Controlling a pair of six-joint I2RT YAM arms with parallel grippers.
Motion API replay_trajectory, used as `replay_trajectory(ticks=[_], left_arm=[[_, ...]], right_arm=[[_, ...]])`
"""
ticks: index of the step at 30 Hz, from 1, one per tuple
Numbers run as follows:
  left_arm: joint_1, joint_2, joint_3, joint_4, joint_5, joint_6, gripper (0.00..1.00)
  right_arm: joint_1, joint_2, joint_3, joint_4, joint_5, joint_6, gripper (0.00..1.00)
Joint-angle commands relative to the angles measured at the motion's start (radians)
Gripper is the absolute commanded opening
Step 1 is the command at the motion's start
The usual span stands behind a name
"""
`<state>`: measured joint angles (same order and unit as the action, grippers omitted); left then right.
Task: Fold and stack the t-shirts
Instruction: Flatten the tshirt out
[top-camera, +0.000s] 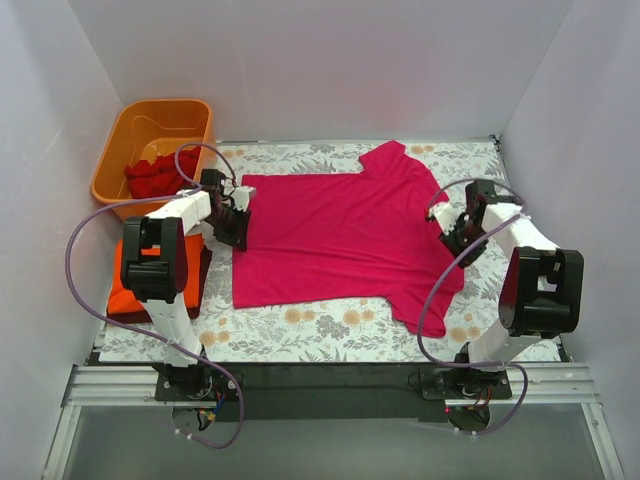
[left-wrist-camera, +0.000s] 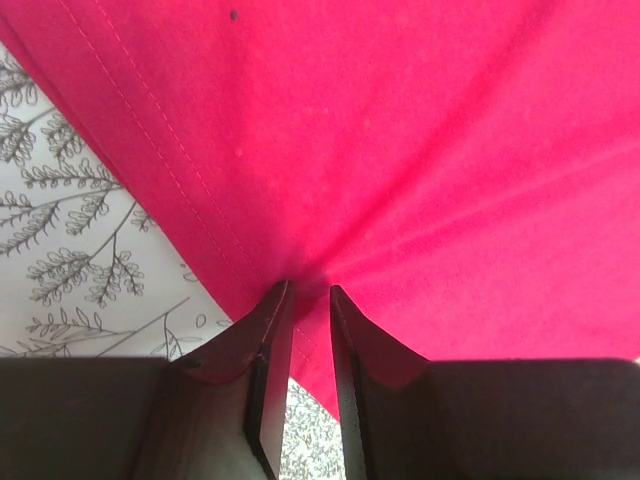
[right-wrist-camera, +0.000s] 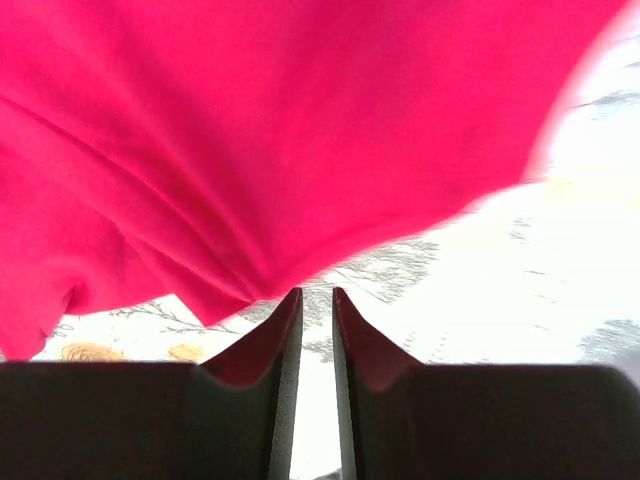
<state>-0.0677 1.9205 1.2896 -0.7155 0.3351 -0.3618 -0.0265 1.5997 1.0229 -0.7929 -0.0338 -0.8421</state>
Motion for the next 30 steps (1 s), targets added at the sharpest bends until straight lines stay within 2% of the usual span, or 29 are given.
replay_trajectory(ticks=[1,8,13,17,22,30], left_arm=[[0.005,-0.071,0.063,-0.058,0.045,0.021,0.21],[-0.003,0.0,0.278,-0.061,0.085,-0.043,0.27],[-0.02,0.031,0.258,-0.049,0.075,-0.062,0.29],[-0.029,0.035,0.228,-0.035,0.059,-0.084,0.29],[-0.04,0.04,0.179,-0.021,0.027,-0.092,0.29],[-0.04,0.089,0.155,-0.045,-0.034,-0.103,0.27]], right_arm=[[-0.023,0.021,0.224,-0.04,-0.126,0.038,0.25],[-0.023,0.256,0.564,-0.039,-0.225,0.14,0.22],[-0.023,0.419,0.728,-0.032,-0.235,0.182,0.21],[-0.023,0.488,0.796,-0.002,-0.268,0.216,0.21],[-0.023,0.591,0.865,0.046,-0.239,0.241,0.22],[-0.029,0.706,0.899,0.121,-0.049,0.235,0.22]])
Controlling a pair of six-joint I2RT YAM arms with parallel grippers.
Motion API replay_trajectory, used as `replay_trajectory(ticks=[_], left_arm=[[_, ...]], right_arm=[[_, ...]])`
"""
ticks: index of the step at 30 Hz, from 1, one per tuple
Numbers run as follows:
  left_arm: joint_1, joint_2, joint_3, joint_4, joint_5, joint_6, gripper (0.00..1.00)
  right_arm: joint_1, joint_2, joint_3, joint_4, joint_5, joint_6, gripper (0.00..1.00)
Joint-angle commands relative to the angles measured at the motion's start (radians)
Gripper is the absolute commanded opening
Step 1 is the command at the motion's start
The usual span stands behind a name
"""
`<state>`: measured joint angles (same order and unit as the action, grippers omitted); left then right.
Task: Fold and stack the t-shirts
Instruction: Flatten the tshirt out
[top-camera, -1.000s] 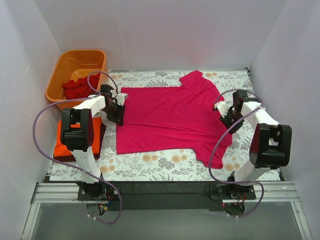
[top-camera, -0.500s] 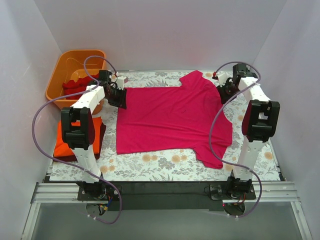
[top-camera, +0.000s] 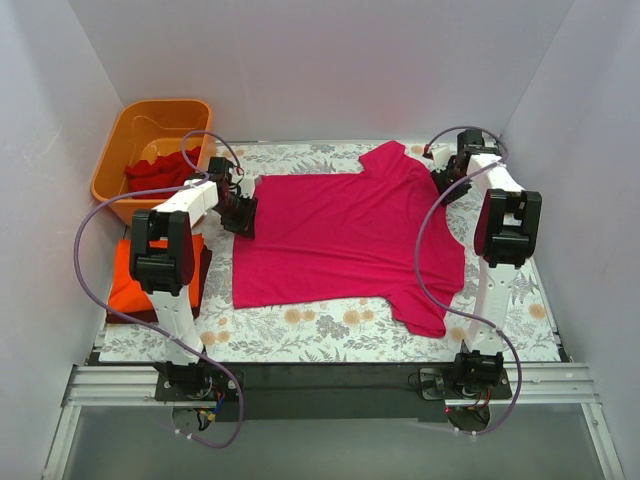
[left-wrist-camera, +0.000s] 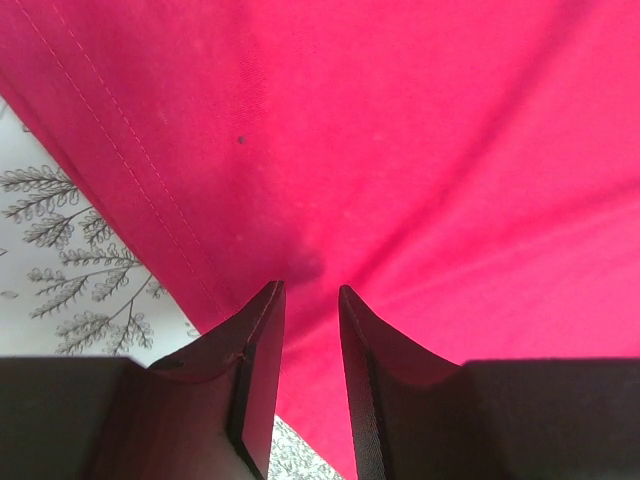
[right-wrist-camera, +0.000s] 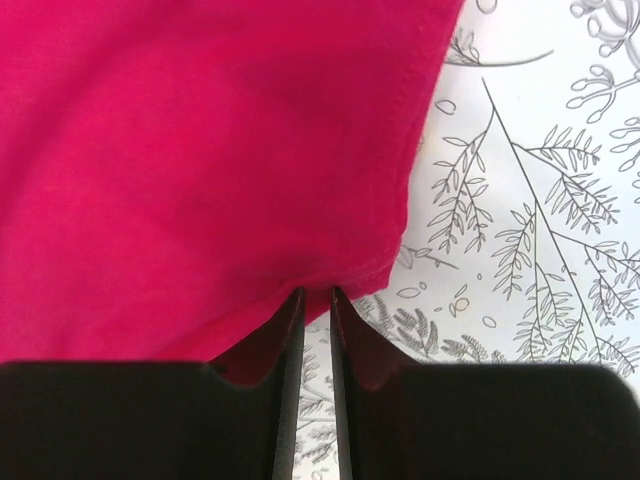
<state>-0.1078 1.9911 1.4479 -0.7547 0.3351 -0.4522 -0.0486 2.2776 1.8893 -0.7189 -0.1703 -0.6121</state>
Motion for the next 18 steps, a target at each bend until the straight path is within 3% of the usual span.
replay_trajectory(ticks=[1,11,13,18], left_arm=[[0.0,0.023,-0.003,-0.008,-0.038,-0.011,0.27],[0.007,0.11,0.104,-0.021,-0.091,-0.009,0.26],[0.007,0.095,0.153,-0.029,-0.024,-0.008,0.26],[-0.027,-0.17,0.08,0.072,0.278,0.099,0.37]], right_arm=[[-0.011,0.034,0.036,0.055,0.104,0.003,0.21],[-0.043,0.053,0.113,0.133,0.236,0.005,0.21],[-0.043,0.008,0.097,0.122,0.194,0.011,0.22],[-0.042,-0.266,-0.089,0.046,0.011,-0.02,0.32]])
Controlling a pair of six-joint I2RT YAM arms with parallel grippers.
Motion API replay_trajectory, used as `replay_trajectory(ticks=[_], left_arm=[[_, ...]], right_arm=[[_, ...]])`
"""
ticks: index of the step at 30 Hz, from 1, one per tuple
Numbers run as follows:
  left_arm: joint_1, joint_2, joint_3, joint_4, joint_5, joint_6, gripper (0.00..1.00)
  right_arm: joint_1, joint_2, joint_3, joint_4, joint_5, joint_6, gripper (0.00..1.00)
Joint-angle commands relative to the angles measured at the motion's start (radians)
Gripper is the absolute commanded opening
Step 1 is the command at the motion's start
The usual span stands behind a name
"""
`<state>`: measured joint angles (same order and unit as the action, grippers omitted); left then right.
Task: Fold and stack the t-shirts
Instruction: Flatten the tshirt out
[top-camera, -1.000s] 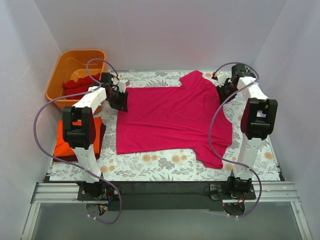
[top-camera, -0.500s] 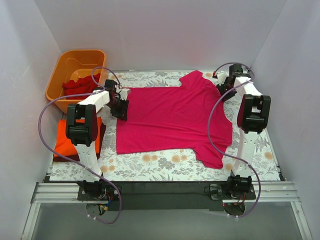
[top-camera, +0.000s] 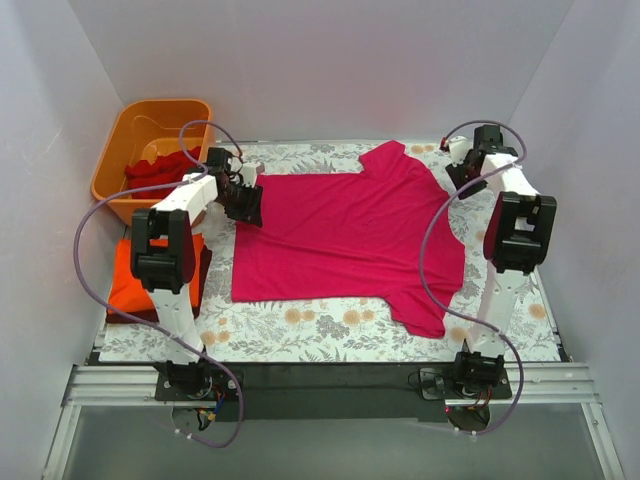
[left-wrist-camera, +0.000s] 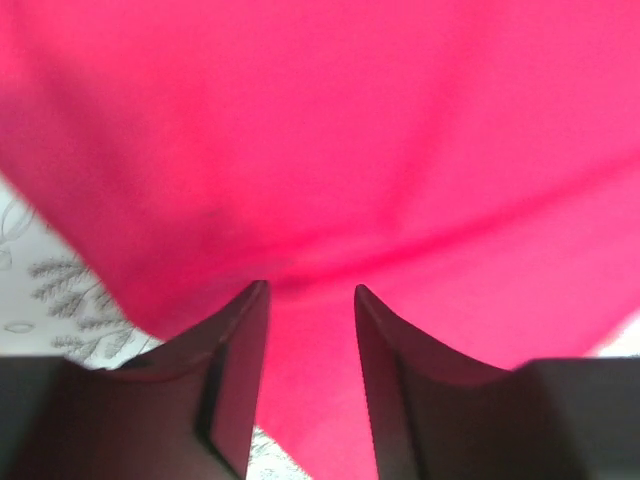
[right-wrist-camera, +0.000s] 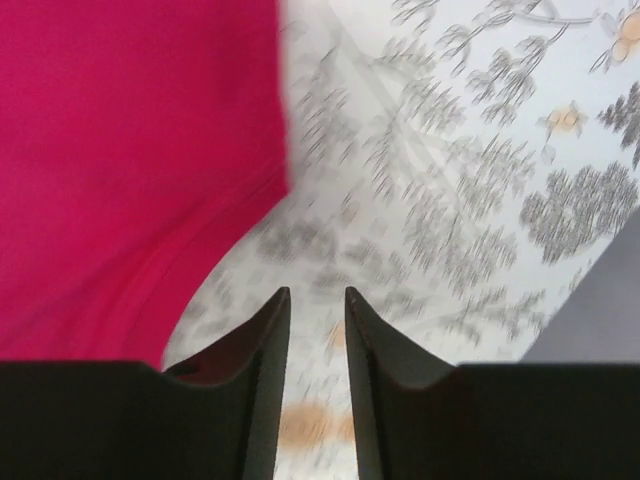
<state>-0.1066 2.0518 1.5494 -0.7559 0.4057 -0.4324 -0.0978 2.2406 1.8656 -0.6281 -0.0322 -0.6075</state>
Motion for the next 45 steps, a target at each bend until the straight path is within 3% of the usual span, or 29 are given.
replay_trajectory(ticks=[1,4,7,9,12,15,20,21,30,36,45], left_arm=[[-0.045,-0.272,-0.085,0.095,0.255,0.096,0.39],[-0.146,-0.416,-0.194,0.174,0.312,0.173,0.45],[-0.267,-0.522,-0.368,0.304,0.364,0.181,0.46],[-0.349,-0.553,-0.426,0.358,0.364,0.115,0.45],[-0.361,-0.562,-0.515,0.486,0.371,-0.069,0.43],[-0.355,-0.576,-0.563,0.486,0.334,-0.173,0.42],[-0.32,-0.624,-0.603,0.391,0.237,-0.239,0.42],[-0.314,-0.631,-0.617,0.377,0.223,-0.239,0.42],[-0.249,-0.69,-0.646,0.282,0.168,-0.192,0.43],[-0.245,-0.705,-0.649,0.25,0.139,-0.157,0.43],[-0.243,-0.685,-0.649,0.239,0.12,-0.132,0.43]], right_arm=[[0.006,-0.274,-0.107,-0.098,-0.158,-0.044,0.36],[0.006,-0.442,-0.257,-0.233,-0.253,-0.105,0.45],[0.009,-0.589,-0.398,-0.383,-0.363,-0.177,0.41],[0.01,-0.64,-0.462,-0.48,-0.425,-0.242,0.39],[0.047,-0.786,-0.617,-0.535,-0.474,-0.328,0.34],[0.173,-0.95,-0.778,-0.496,-0.428,-0.344,0.34],[0.512,-1.119,-0.978,-0.418,-0.315,-0.233,0.41],[0.593,-1.13,-1.003,-0.379,-0.298,-0.215,0.42],[0.818,-1.075,-1.114,-0.248,-0.223,-0.161,0.43],[0.872,-0.961,-1.106,-0.108,-0.112,-0.072,0.51],[0.903,-0.843,-1.131,0.001,-0.037,-0.023,0.49]])
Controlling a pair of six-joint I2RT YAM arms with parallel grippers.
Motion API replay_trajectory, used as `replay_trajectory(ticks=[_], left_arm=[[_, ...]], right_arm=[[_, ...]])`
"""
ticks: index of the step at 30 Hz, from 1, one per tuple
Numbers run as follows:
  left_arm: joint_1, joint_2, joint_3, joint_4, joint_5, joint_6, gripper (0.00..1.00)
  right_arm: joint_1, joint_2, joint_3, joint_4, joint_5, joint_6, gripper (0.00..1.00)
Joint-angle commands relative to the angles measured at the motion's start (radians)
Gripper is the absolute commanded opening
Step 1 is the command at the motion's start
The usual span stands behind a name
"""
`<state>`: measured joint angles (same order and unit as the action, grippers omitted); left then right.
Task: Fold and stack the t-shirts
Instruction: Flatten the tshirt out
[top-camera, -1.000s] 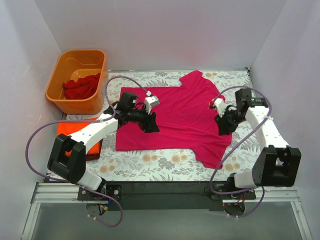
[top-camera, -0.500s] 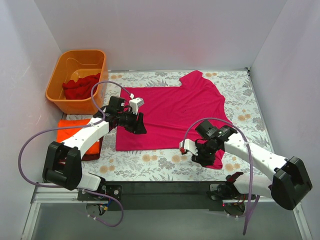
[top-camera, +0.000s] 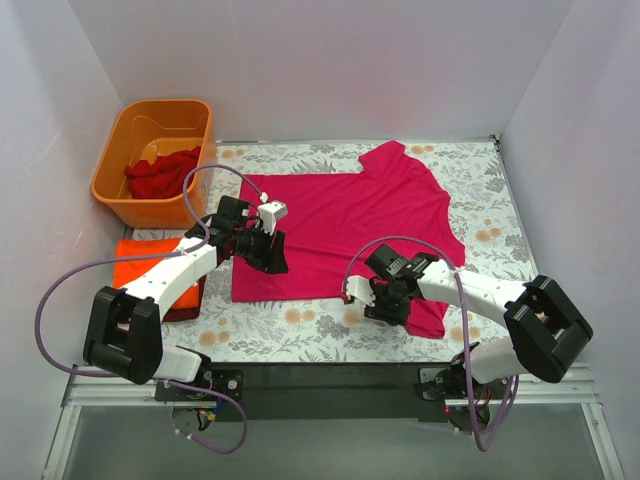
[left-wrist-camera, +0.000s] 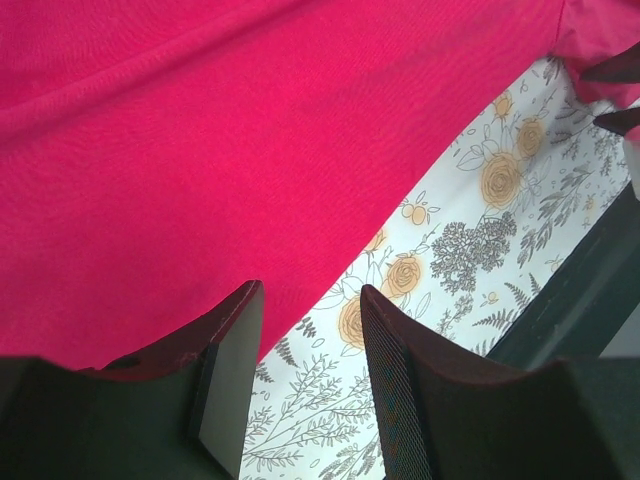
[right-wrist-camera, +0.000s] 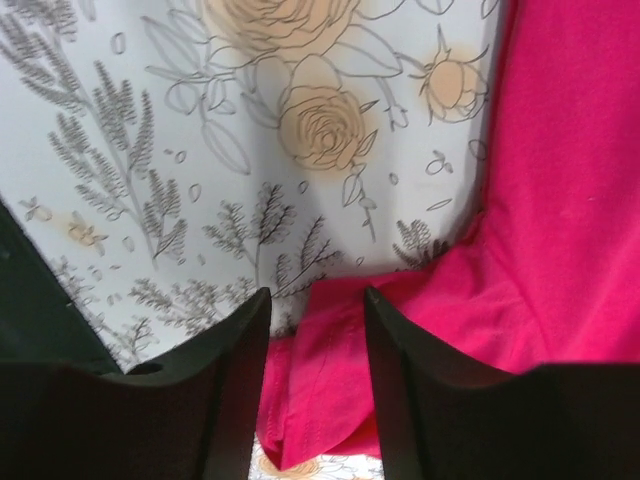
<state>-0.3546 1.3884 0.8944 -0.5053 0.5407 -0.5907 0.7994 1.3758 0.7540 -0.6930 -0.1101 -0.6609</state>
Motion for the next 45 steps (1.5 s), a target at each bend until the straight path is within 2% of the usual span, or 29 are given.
replay_trajectory(ticks=[1,3,4,6,7,8,11,16,17,19,23,26,27,29,32,34,36,39,43,45], left_arm=[[0.005,-0.019,0.009,-0.018,-0.019,0.031,0.43],[0.006,-0.008,0.015,-0.025,-0.024,0.035,0.43],[0.006,-0.005,0.015,-0.029,-0.024,0.038,0.43],[0.006,0.0,0.014,-0.027,-0.024,0.042,0.43],[0.008,0.001,0.014,-0.029,-0.022,0.042,0.43],[0.006,0.004,0.015,-0.03,-0.021,0.042,0.43],[0.008,0.02,0.028,-0.032,-0.019,0.04,0.43],[0.006,0.043,0.038,-0.033,-0.012,0.046,0.42],[0.006,0.047,0.041,-0.033,-0.008,0.046,0.42],[0.006,0.06,0.046,-0.038,-0.008,0.051,0.42],[0.008,0.072,0.055,-0.041,-0.008,0.051,0.42],[0.008,0.078,0.055,-0.041,0.002,0.048,0.42],[0.008,0.078,0.052,-0.041,0.007,0.048,0.42],[0.008,0.075,0.048,-0.042,0.007,0.046,0.42],[0.009,0.072,0.044,-0.042,-0.001,0.042,0.42],[0.017,0.072,0.046,-0.052,0.001,0.038,0.42],[0.022,0.074,0.046,-0.058,0.004,0.034,0.42],[0.028,0.074,0.047,-0.068,0.008,0.035,0.41],[0.035,0.067,0.044,-0.075,0.01,0.038,0.41],[0.039,0.064,0.037,-0.079,0.007,0.04,0.41]], right_arm=[[0.006,0.029,-0.028,0.076,0.064,0.029,0.45],[0.004,0.028,-0.041,0.084,0.076,0.027,0.35],[0.001,0.002,-0.039,0.082,0.078,0.029,0.25],[-0.008,-0.038,-0.024,0.078,0.075,0.024,0.13],[-0.014,-0.082,-0.018,0.075,0.075,0.017,0.03],[-0.034,-0.102,-0.01,0.07,0.072,0.011,0.01],[-0.097,-0.17,0.019,0.03,0.014,-0.031,0.01],[-0.285,-0.213,0.004,0.006,-0.066,-0.143,0.01],[-0.305,-0.204,0.001,0.006,-0.069,-0.157,0.04],[-0.382,-0.169,-0.004,0.007,-0.082,-0.18,0.16],[-0.54,-0.107,0.03,0.007,-0.1,-0.224,0.29],[-0.575,-0.089,0.08,-0.01,-0.121,-0.217,0.38],[-0.578,-0.095,0.094,-0.034,-0.132,-0.21,0.43],[-0.578,-0.107,0.131,-0.065,-0.189,-0.204,0.43],[-0.574,-0.132,0.165,-0.149,-0.281,-0.206,0.4],[-0.559,-0.152,0.18,-0.192,-0.307,-0.216,0.31],[-0.508,-0.182,0.163,-0.207,-0.297,-0.226,0.19],[-0.404,-0.23,0.118,-0.232,-0.28,-0.236,0.13],[-0.182,-0.271,0.021,-0.208,-0.209,-0.201,0.17],[-0.145,-0.259,-0.01,-0.134,-0.15,-0.166,0.21]])
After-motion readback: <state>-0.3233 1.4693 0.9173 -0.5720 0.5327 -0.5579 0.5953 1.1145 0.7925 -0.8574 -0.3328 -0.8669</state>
